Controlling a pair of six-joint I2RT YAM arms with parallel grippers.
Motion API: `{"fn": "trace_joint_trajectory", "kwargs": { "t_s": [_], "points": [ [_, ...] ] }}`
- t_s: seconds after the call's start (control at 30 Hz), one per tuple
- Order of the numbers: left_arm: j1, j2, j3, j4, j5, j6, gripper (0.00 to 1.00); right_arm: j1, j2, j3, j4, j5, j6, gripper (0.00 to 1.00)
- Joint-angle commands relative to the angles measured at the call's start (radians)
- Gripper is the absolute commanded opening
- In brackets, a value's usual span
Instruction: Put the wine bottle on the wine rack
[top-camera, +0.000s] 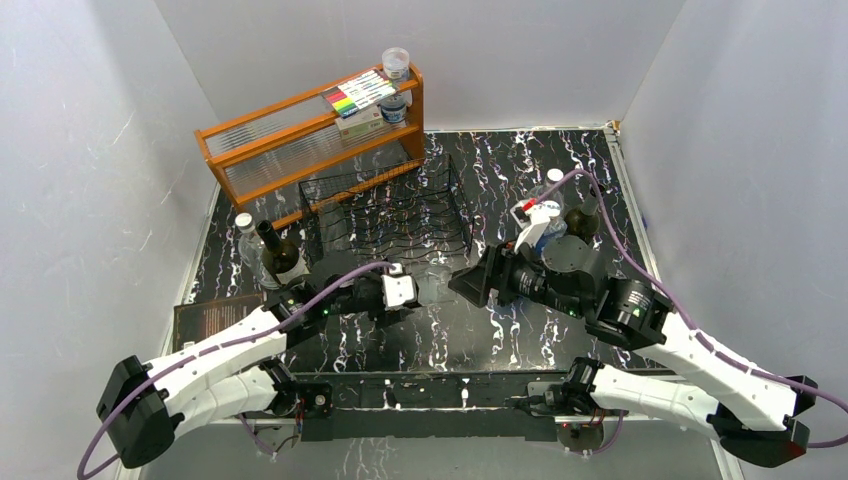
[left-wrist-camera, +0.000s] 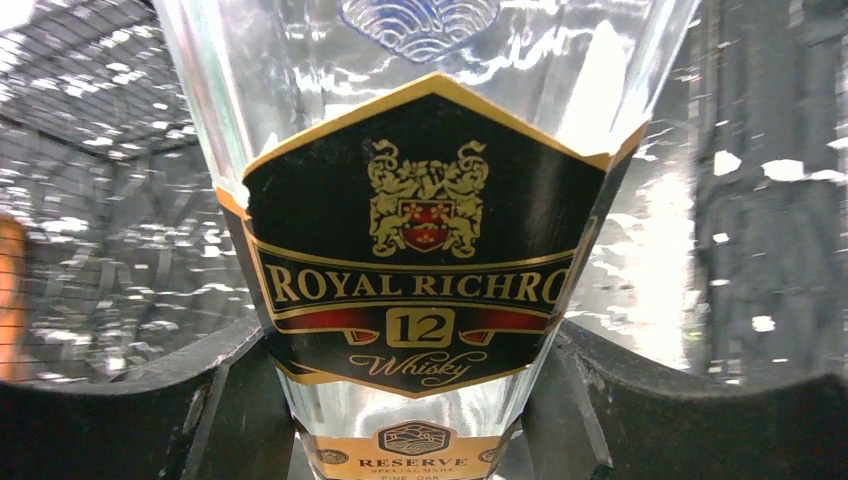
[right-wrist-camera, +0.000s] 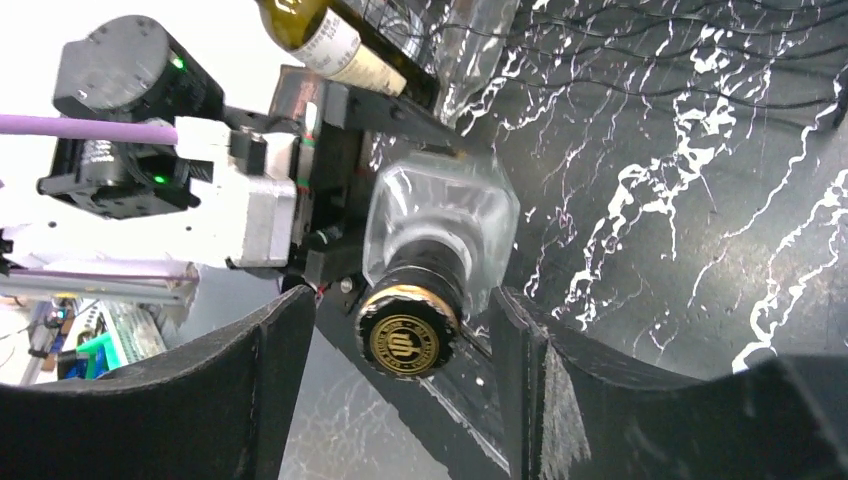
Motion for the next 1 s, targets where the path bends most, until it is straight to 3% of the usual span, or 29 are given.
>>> {"fn": "trace_joint_trajectory", "kwargs": {
  "t_s": [0.0, 0.3, 0.77, 0.97],
  "points": [
    [0.001, -0.093, 0.055, 0.172, -0.086, 0.266, 0.00, 0.001, -0.019, 0.006, -0.060, -0.031, -0.010, 0.76],
    [0.000, -0.087, 0.108, 0.115, -0.137, 0.564, 0.00, 0.001, 0.133, 0.203, -0.144, -0.007, -0.161, 0.86],
    [-0.001, -0.062, 0.123, 0.115, -0.133, 0.718, 0.00, 0.001, 0.362, 0.227, -0.152, -0.162, -0.199, 0.92],
    [0.000, -0.076, 0.112, 0.145, -0.149, 0.732, 0.00, 0.001, 0.421, 0.209, -0.101, -0.217, -0.124, 0.92]
  ]
}}
